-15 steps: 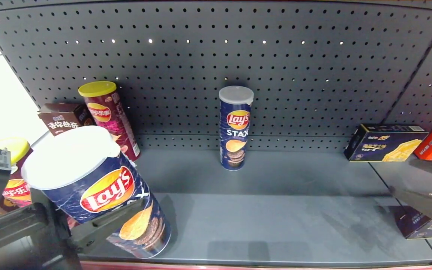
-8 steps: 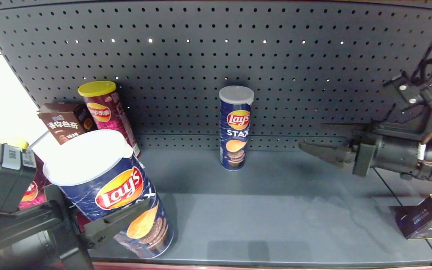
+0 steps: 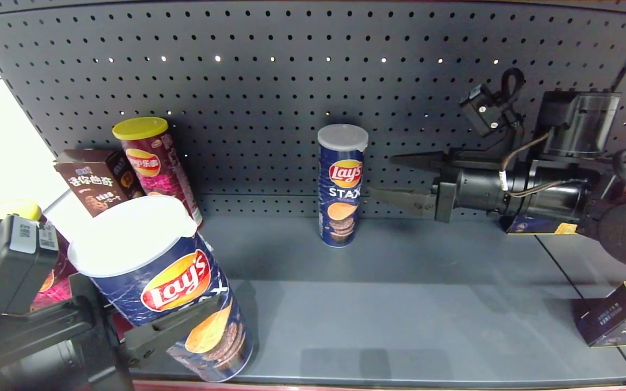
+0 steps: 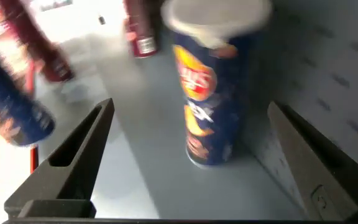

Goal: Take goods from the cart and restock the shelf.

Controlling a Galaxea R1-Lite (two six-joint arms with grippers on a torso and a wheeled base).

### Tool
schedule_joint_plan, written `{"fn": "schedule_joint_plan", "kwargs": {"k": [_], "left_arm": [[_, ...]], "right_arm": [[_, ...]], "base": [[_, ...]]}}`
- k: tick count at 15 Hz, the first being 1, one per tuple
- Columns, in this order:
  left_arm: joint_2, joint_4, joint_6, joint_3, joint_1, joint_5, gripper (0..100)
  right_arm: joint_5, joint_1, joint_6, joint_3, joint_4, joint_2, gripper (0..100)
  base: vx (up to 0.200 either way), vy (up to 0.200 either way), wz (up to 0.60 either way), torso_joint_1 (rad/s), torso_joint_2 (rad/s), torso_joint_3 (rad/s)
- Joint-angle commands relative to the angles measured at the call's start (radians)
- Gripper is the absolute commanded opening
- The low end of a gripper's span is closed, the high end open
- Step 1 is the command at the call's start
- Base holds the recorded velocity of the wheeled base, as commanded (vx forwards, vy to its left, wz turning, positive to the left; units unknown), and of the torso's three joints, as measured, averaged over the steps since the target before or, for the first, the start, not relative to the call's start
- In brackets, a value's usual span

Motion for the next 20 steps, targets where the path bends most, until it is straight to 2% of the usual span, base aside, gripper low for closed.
{"fn": "schedule_joint_plan", "kwargs": {"k": [1,5,13,20], "left_arm": [[0.007,0.0,0.0,0.0,0.002,-0.001,0],[0.009,0.0,0.0,0.003,0.002,-0.001,0],[0.009,0.0,0.0,-0.002,0.003,0.001,0],[0.007,0.0,-0.012,0.001,0.006,0.004,0]], "right_arm": [[0.055,-0.026,-0.044,-0.069,0.002,0.088,100],[0.141,-0.027,-0.07,-0.145,-0.004,0.151,100],[0.165,-0.021,-0.075,-0.237,-0.01,0.28,100],[0.165,-0.004,-0.077,-0.237,-0.073,0.365,100]], "base": [[0.0,0.0,0.0,0.0,0.0,0.0],[0.0,0.0,0.0,0.0,0.0,0.0],[0.0,0.0,0.0,0.0,0.0,0.0],[0.0,0.0,0.0,0.0,0.0,0.0]]}}
